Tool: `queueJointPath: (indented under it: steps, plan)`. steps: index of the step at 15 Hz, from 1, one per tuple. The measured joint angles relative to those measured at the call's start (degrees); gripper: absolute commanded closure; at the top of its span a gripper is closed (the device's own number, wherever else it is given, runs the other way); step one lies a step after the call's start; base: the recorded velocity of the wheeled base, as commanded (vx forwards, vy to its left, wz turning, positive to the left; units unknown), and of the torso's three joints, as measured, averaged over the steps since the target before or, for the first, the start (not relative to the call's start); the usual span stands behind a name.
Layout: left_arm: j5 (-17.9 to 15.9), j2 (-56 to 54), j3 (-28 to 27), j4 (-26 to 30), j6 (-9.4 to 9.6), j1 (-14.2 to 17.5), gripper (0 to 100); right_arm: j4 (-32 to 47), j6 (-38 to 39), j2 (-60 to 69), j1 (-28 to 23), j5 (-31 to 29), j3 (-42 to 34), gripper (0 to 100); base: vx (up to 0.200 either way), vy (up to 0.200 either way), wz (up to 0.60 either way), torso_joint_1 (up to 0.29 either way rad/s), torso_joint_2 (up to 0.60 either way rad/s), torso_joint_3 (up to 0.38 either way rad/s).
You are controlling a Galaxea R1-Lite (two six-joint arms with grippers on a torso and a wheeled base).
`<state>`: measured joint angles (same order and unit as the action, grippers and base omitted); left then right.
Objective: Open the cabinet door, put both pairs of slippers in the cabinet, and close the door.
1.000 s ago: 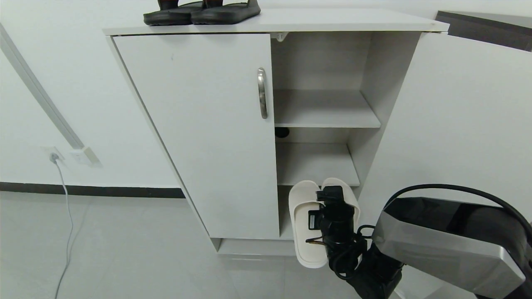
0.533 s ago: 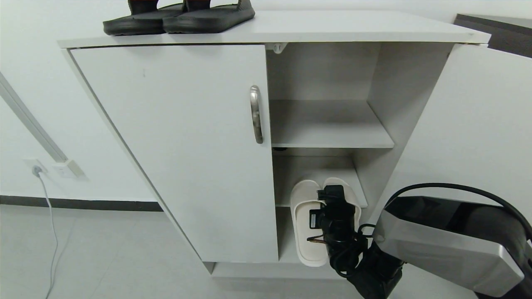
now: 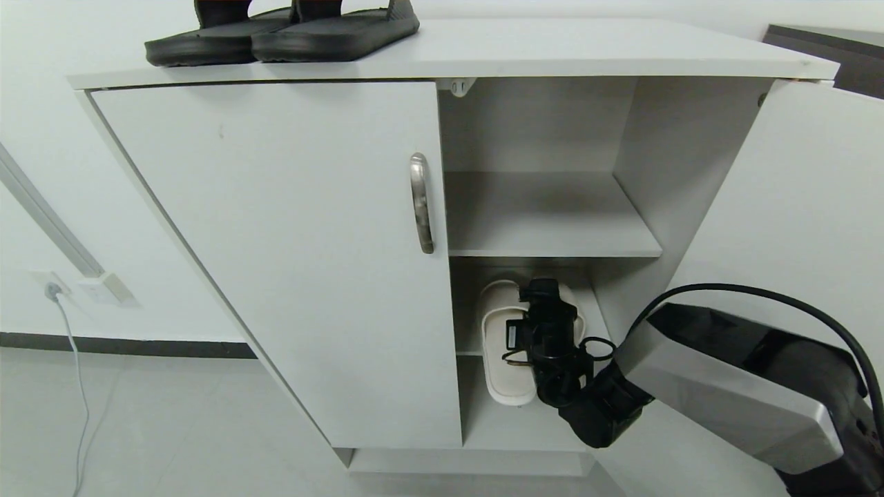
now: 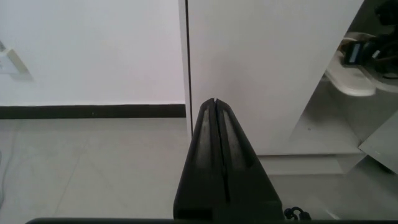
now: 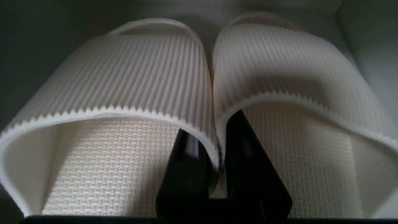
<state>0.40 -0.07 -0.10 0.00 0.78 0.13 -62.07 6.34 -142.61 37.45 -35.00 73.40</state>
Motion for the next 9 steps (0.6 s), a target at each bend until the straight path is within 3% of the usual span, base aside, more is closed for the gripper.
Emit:
queueJointPath:
  steps: [5, 9]
  plan:
    - [0.0, 0.0, 0.0, 0.0, -0.05, 0.0, 100, 10.1, 0.0, -3.9, -2.6, 0.1, 13.6, 100, 0.0, 0.0, 0.0, 0.0, 0.0, 0.0]
    - [0.0, 0.0, 0.0, 0.0, -0.07, 0.0, 100, 11.9, -0.2, -6.7, -4.4, 0.2, 20.2, 100, 0.0, 0.0, 0.0, 0.0, 0.0, 0.0]
